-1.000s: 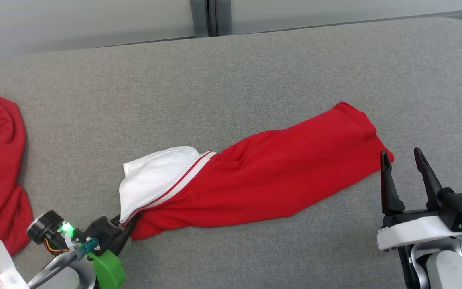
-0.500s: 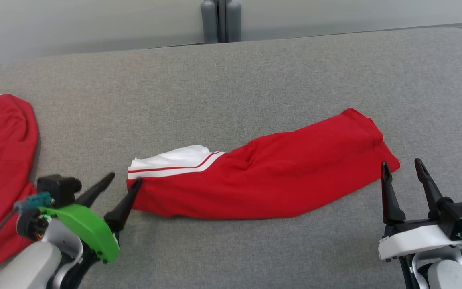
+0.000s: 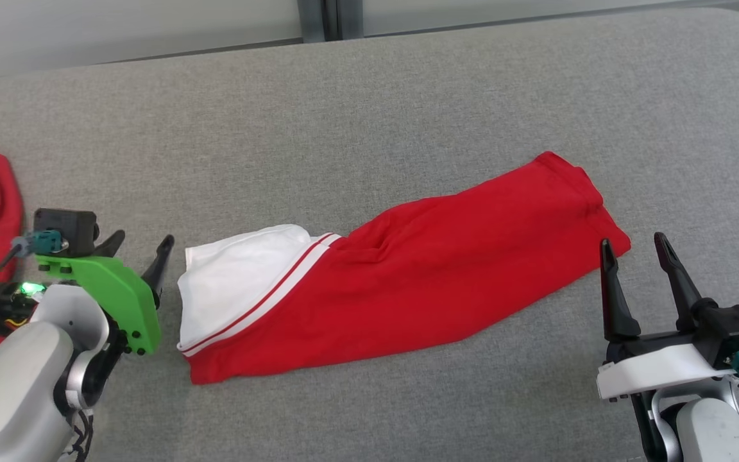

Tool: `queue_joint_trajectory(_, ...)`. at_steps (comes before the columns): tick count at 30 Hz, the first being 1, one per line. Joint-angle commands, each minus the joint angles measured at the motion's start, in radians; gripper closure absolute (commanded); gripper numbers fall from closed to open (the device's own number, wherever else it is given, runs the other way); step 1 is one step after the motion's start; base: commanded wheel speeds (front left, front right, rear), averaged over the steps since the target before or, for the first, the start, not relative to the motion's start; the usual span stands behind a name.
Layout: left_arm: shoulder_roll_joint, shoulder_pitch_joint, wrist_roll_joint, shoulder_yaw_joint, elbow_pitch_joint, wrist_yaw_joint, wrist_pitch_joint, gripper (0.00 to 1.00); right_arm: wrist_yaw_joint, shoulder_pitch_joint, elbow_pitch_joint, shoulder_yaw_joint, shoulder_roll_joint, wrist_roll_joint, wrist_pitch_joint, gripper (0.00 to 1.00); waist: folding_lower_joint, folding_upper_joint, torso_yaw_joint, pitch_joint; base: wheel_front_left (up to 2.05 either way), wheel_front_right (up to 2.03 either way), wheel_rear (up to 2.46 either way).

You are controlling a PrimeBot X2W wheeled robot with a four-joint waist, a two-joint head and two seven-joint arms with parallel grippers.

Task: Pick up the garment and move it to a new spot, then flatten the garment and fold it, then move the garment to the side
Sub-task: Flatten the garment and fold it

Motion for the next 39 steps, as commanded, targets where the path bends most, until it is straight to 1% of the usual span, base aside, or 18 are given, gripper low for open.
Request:
queue_joint_trajectory(1, -0.024, -0.021, 0.018, -0.011, 0.037, 0.001, 0.004, 0.00, -0.001, -0.012, -0.004, -0.005, -0.003, 0.001, -0.003, 0.00, 0.0000, 0.0000, -0.014, 0.021, 0.00, 0.00, 0.00)
queue_joint_trajectory(2, -0.037, -0.025, 0.021, -0.016, 0.060, 0.003, 0.001, 0.00, -0.001, -0.013, -0.004, -0.006, -0.003, 0.003, -0.003, 0.00, 0.0000, 0.0000, -0.016, 0.027, 0.00, 0.00, 0.00)
queue_joint_trajectory(7, -0.097, -0.043, 0.015, -0.037, 0.159, -0.024, -0.017, 0.00, -0.001, -0.024, -0.007, -0.008, -0.002, 0.011, -0.003, 0.00, 0.0000, 0.0000, -0.019, 0.053, 0.00, 0.00, 0.00)
queue_joint_trajectory(20, -0.149, -0.082, 0.031, -0.062, 0.309, -0.062, -0.040, 0.00, -0.001, -0.048, -0.003, 0.007, -0.002, 0.018, -0.003, 0.00, 0.0000, 0.0000, -0.022, 0.073, 0.00, 0.00, 0.00)
queue_joint_trajectory(21, -0.153, -0.085, 0.032, -0.067, 0.320, -0.070, -0.041, 0.19, -0.001, -0.048, -0.005, 0.007, -0.002, 0.016, -0.003, 0.00, 0.0000, 0.0000, -0.024, 0.074, 0.00, 0.00, 0.00)
queue_joint_trajectory(22, -0.158, -0.085, 0.028, -0.068, 0.327, -0.076, -0.042, 0.63, -0.001, -0.048, -0.005, 0.005, -0.002, 0.015, -0.003, 0.00, 0.0000, 0.0000, -0.025, 0.075, 0.00, 0.00, 0.00)
queue_joint_trajectory(23, -0.165, -0.081, 0.018, -0.074, 0.333, -0.093, -0.034, 0.96, -0.001, -0.047, -0.006, 0.003, -0.002, 0.013, -0.003, 0.00, 0.0000, 0.0000, -0.027, 0.074, 0.00, 0.00, 0.00)
queue_joint_trajectory(24, -0.170, -0.074, 0.009, -0.080, 0.337, -0.108, -0.017, 1.00, -0.001, -0.046, -0.006, 0.002, -0.002, 0.011, -0.003, 0.00, 0.0000, 0.0000, -0.029, 0.073, 0.00, 0.00, 0.00)
queue_joint_trajectory(25, -0.174, -0.067, 0.002, -0.090, 0.340, -0.126, 0.000, 1.00, -0.001, -0.044, -0.005, 0.000, -0.002, 0.010, -0.003, 0.00, 0.0000, 0.0000, -0.030, 0.072, 0.00, 0.00, 0.00)
queue_joint_trajectory(27, -0.165, -0.078, 0.021, -0.091, 0.333, -0.136, -0.022, 1.00, -0.001, -0.041, -0.005, -0.005, -0.002, 0.008, -0.003, 0.00, 0.0000, 0.0000, -0.030, 0.070, 0.00, 0.00, 0.00)
queue_joint_trajectory(30, -0.140, -0.117, 0.079, -0.084, 0.306, -0.120, -0.132, 1.00, -0.001, -0.040, -0.009, -0.009, -0.002, 0.003, -0.003, 0.00, 0.0000, 0.0000, -0.025, 0.065, 0.00, 0.00, 0.00)
queue_joint_trajectory(34, -0.120, -0.124, 0.140, -0.069, 0.251, -0.098, -0.279, 1.00, -0.001, -0.064, -0.001, -0.007, -0.002, 0.037, -0.003, 0.00, 0.0000, 0.0000, -0.007, 0.060, 0.00, 0.00, 0.00)
queue_joint_trajectory(36, -0.111, -0.125, 0.158, -0.060, 0.217, -0.086, -0.330, 1.00, -0.001, -0.088, 0.014, -0.006, -0.002, 0.045, -0.003, 0.00, 0.0000, 0.0000, 0.002, 0.061, 0.00, 0.00, 0.00)
queue_joint_trajectory(39, -0.103, -0.100, 0.155, -0.053, 0.162, -0.077, -0.358, 1.00, -0.001, -0.139, 0.068, 0.013, -0.002, 0.048, -0.003, 0.00, 0.0000, 0.0000, 0.016, 0.063, 0.00, 0.00, 0.00)
